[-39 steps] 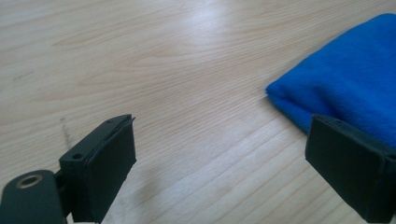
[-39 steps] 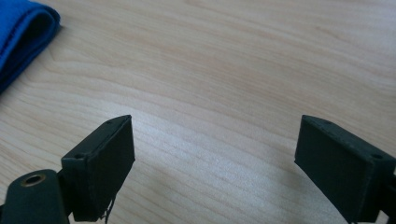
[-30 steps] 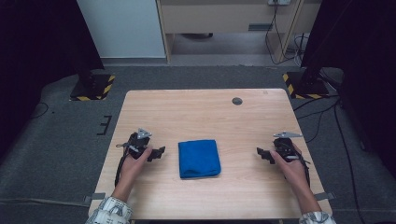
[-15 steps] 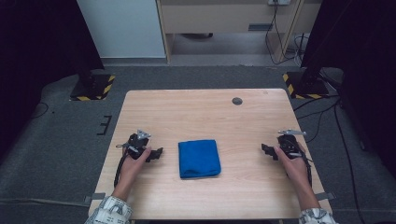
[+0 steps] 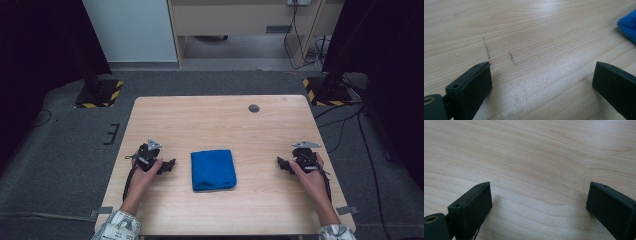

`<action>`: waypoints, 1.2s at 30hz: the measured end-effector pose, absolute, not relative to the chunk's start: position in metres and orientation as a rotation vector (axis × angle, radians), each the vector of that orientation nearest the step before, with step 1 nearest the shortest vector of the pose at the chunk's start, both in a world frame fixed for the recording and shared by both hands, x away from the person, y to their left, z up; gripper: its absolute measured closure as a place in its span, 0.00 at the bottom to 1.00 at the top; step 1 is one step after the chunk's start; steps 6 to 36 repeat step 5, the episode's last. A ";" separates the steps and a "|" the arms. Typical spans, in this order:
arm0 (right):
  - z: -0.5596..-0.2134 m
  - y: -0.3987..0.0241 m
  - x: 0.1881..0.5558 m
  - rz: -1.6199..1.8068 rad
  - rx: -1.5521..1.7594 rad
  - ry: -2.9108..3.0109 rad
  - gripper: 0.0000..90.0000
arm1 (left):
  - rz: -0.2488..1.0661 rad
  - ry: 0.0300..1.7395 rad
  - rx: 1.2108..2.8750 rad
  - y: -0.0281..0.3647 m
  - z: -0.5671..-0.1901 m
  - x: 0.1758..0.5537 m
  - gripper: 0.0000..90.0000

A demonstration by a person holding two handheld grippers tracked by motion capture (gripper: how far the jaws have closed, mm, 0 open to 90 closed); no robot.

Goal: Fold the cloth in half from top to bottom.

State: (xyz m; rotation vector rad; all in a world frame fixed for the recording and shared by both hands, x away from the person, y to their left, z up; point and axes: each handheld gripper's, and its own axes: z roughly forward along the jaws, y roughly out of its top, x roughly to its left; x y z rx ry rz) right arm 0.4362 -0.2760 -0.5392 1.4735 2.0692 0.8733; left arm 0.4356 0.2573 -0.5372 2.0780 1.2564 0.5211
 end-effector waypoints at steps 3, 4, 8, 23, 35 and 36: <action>-0.539 -0.274 0.432 0.878 1.459 2.085 0.07 | 0.521 1.255 2.081 0.257 -0.537 0.436 0.02; -0.539 -0.274 0.431 0.879 1.460 2.085 0.07 | 0.521 1.255 2.081 0.257 -0.537 0.436 0.02; -0.539 -0.274 0.431 0.879 1.460 2.085 0.07 | 0.521 1.255 2.081 0.257 -0.537 0.436 0.02; -0.539 -0.274 0.431 0.879 1.460 2.085 0.07 | 0.521 1.255 2.081 0.257 -0.537 0.436 0.02; -0.539 -0.274 0.431 0.879 1.460 2.085 0.07 | 0.521 1.255 2.081 0.257 -0.537 0.436 0.02; -0.539 -0.274 0.431 0.879 1.460 2.085 0.07 | 0.521 1.255 2.081 0.257 -0.537 0.436 0.02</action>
